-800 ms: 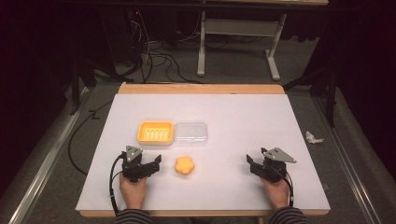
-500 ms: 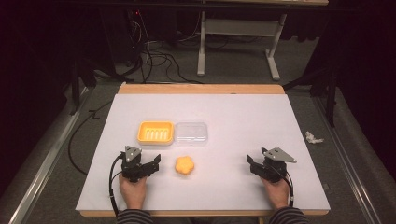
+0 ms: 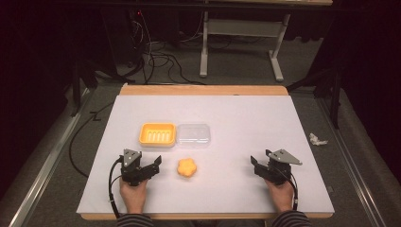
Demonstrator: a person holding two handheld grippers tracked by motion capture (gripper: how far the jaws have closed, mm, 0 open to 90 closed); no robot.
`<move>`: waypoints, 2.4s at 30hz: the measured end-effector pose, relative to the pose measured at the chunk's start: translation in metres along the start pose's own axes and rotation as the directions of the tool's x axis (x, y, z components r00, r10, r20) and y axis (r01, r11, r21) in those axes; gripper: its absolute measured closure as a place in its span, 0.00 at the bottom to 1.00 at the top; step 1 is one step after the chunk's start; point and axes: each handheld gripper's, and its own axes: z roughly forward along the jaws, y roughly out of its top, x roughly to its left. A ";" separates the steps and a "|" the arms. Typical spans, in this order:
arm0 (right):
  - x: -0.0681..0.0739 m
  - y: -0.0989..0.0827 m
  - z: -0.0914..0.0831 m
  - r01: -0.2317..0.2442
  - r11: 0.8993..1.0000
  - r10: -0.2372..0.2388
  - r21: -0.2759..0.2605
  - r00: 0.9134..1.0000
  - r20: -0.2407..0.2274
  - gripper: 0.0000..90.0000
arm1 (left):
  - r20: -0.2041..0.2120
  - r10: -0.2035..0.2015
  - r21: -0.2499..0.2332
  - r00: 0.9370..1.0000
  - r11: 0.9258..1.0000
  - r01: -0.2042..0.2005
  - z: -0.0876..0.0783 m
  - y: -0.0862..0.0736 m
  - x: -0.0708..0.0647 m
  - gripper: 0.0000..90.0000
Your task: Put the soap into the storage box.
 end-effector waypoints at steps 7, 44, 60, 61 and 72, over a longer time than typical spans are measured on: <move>0.001 0.000 -0.001 -0.003 1.000 0.003 -0.001 1.000 -0.004 0.36 | 0.041 -0.046 -0.041 0.998 0.998 0.048 -0.007 0.004 0.002 0.24; 0.004 0.000 -0.001 0.033 0.999 -0.033 -0.007 0.999 0.020 0.34 | 0.179 0.035 0.152 0.983 0.986 -0.063 -0.028 -0.016 -0.043 0.17; 0.004 0.000 -0.001 0.037 0.999 -0.037 -0.006 0.999 0.018 0.34 | 0.229 0.102 0.211 0.968 0.966 -0.152 -0.021 -0.037 -0.069 0.17; 0.004 0.000 -0.001 0.041 0.999 -0.041 -0.006 0.999 0.016 0.34 | 0.229 0.105 0.215 0.968 0.964 -0.156 -0.020 -0.038 -0.071 0.17; 0.005 0.000 -0.001 0.053 0.999 -0.053 -0.010 0.998 0.020 0.33 | 0.220 0.186 0.238 0.958 0.942 -0.238 -0.009 -0.054 -0.081 0.17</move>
